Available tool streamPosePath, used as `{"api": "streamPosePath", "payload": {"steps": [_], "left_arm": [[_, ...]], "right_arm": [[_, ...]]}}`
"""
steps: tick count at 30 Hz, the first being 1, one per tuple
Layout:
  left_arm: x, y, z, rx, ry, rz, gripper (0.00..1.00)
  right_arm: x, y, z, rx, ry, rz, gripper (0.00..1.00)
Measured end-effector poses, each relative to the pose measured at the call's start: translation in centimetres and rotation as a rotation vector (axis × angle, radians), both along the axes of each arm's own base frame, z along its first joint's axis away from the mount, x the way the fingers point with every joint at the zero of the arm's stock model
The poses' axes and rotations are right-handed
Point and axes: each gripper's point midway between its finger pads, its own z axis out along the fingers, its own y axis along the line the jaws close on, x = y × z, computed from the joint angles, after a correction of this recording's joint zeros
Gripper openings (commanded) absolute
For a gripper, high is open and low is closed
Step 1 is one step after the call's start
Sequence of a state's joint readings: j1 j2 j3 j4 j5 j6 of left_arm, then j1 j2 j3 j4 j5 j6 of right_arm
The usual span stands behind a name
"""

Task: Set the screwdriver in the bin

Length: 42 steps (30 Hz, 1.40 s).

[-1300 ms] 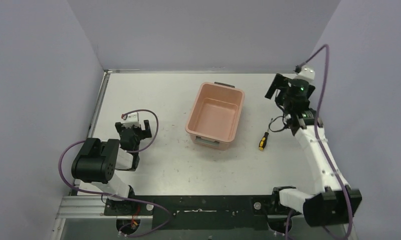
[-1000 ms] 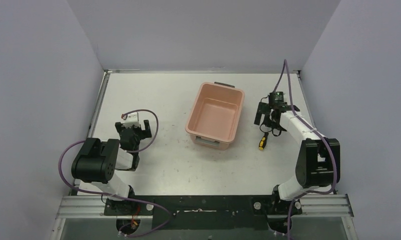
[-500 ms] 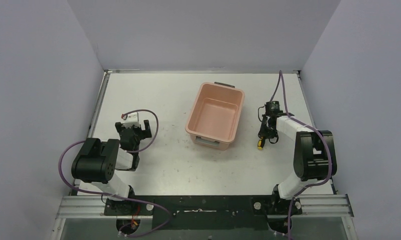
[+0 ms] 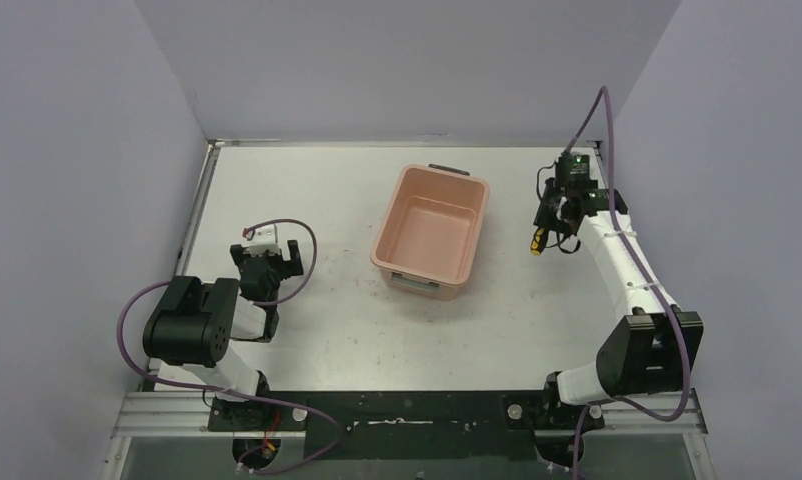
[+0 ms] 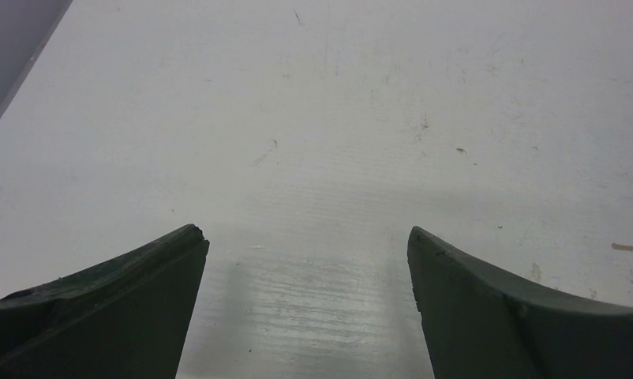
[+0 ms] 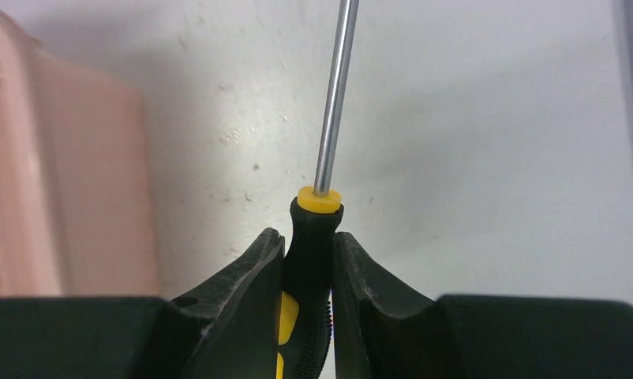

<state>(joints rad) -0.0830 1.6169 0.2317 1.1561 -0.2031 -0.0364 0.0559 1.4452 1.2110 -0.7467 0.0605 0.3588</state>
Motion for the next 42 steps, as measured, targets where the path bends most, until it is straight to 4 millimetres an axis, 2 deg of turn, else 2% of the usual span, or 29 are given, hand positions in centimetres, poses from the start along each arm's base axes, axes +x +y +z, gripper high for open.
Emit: {"api": "streamPosePath", "payload": {"steps": [4, 7, 11, 14, 16, 20, 23, 25, 29, 32, 37, 39, 42], "left_arm": [[0.0, 0.0, 0.0, 0.000, 0.000, 0.000, 0.97], [0.0, 0.0, 0.0, 0.000, 0.000, 0.000, 0.97], [0.0, 0.0, 0.0, 0.000, 0.000, 0.000, 0.97], [0.0, 0.0, 0.0, 0.000, 0.000, 0.000, 0.97], [0.0, 0.0, 0.0, 0.000, 0.000, 0.000, 0.97], [0.0, 0.0, 0.0, 0.000, 0.000, 0.000, 0.97], [0.0, 0.0, 0.0, 0.000, 0.000, 0.000, 0.97], [0.0, 0.0, 0.0, 0.000, 0.000, 0.000, 0.97], [0.0, 0.0, 0.0, 0.000, 0.000, 0.000, 0.97], [0.0, 0.0, 0.0, 0.000, 0.000, 0.000, 0.97], [0.0, 0.0, 0.0, 0.000, 0.000, 0.000, 0.97], [0.0, 0.0, 0.0, 0.000, 0.000, 0.000, 0.97], [0.0, 0.0, 0.0, 0.000, 0.000, 0.000, 0.97]], "right_arm": [[1.1, 0.6, 5.8, -0.013, -0.101, 0.011, 0.00], [1.2, 2.5, 8.8, -0.021, -0.148, 0.046, 0.00], [0.6, 7.9, 11.8, 0.007, -0.203, 0.156, 0.00], [-0.1, 12.7, 12.8, 0.041, -0.230, 0.249, 0.00], [-0.2, 15.2, 13.1, 0.060, -0.243, 0.292, 0.00], [-0.2, 21.2, 11.0, 0.068, -0.216, 0.404, 0.00], [0.3, 24.0, 8.3, 0.056, -0.175, 0.448, 0.00], [0.9, 24.9, 6.2, 0.044, -0.144, 0.458, 0.00], [1.6, 25.3, 1.4, 0.012, -0.071, 0.457, 0.00], [1.4, 24.8, -2.4, -0.019, 0.001, 0.454, 0.00], [0.9, 24.4, -7.5, -0.046, 0.099, 0.463, 0.00], [0.6, 24.3, -9.5, -0.053, 0.132, 0.467, 0.04], [0.2, 24.1, -11.2, -0.059, 0.163, 0.468, 0.18]]}}
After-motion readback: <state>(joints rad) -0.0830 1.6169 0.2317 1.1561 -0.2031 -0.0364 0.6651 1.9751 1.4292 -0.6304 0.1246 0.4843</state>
